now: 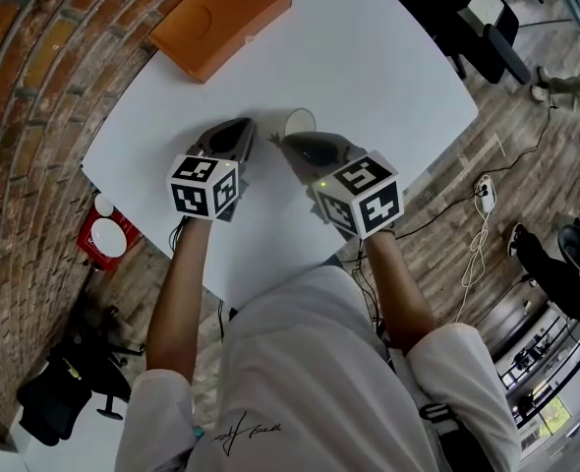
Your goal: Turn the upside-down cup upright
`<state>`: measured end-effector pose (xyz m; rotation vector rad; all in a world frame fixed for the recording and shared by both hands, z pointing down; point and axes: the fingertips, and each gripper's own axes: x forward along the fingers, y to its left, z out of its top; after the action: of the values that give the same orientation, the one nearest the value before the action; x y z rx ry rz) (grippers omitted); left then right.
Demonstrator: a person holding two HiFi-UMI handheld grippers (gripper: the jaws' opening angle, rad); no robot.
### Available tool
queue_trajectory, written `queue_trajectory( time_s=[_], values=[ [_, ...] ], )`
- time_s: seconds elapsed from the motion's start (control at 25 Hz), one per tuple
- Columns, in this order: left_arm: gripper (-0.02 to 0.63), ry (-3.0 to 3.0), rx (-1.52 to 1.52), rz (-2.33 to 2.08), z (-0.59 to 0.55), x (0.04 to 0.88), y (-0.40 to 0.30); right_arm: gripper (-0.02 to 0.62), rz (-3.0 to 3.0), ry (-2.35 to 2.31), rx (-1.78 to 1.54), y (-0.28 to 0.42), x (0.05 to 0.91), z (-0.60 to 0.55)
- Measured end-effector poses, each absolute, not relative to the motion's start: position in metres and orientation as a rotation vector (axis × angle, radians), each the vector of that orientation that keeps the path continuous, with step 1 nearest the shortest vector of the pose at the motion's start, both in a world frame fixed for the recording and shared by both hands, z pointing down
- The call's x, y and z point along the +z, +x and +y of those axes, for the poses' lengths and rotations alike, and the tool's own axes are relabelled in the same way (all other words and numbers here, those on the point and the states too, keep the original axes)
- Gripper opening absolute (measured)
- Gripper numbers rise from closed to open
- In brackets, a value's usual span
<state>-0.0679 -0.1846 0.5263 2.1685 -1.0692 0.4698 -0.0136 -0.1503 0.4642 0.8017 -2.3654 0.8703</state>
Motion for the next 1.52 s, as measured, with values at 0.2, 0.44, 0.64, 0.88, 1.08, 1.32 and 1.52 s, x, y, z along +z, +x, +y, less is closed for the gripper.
queue_trajectory(
  time_s=[0.2,0.44,0.64,0.88,1.08,1.32,1.52],
  values=[
    [0.009,2.158,0.467,-1.073,-0.184,0.528,-0.069,0.035,-2.372,0.796,0.884,-0.015,0.464,-0.151],
    [0.009,2.143,0.467,-1.081,-0.184,0.531,-0.07,0.035,-2.38,0.783,0.887,-0.016,0.463,-0.151],
    [0.009,2.134,0.472,-1.09,-0.185,0.532,-0.072,0.035,-2.382,0.768,0.878,-0.021,0.463,-0.151],
    [0.009,2.128,0.482,-1.091,-0.184,0.535,-0.074,0.035,-2.388,0.75,0.871,-0.026,0.463,-0.152],
    [0.009,2.12,0.495,-1.091,-0.182,0.538,-0.076,0.035,-2.39,0.727,0.853,-0.032,0.463,-0.152],
    [0.009,2.112,0.499,-1.092,-0.182,0.54,-0.078,0.035,-2.393,0.707,0.853,-0.038,0.464,-0.152],
    [0.009,2.112,0.499,-1.093,-0.181,0.54,-0.077,0.035,-2.395,0.702,0.859,-0.039,0.464,-0.152]
  ],
)
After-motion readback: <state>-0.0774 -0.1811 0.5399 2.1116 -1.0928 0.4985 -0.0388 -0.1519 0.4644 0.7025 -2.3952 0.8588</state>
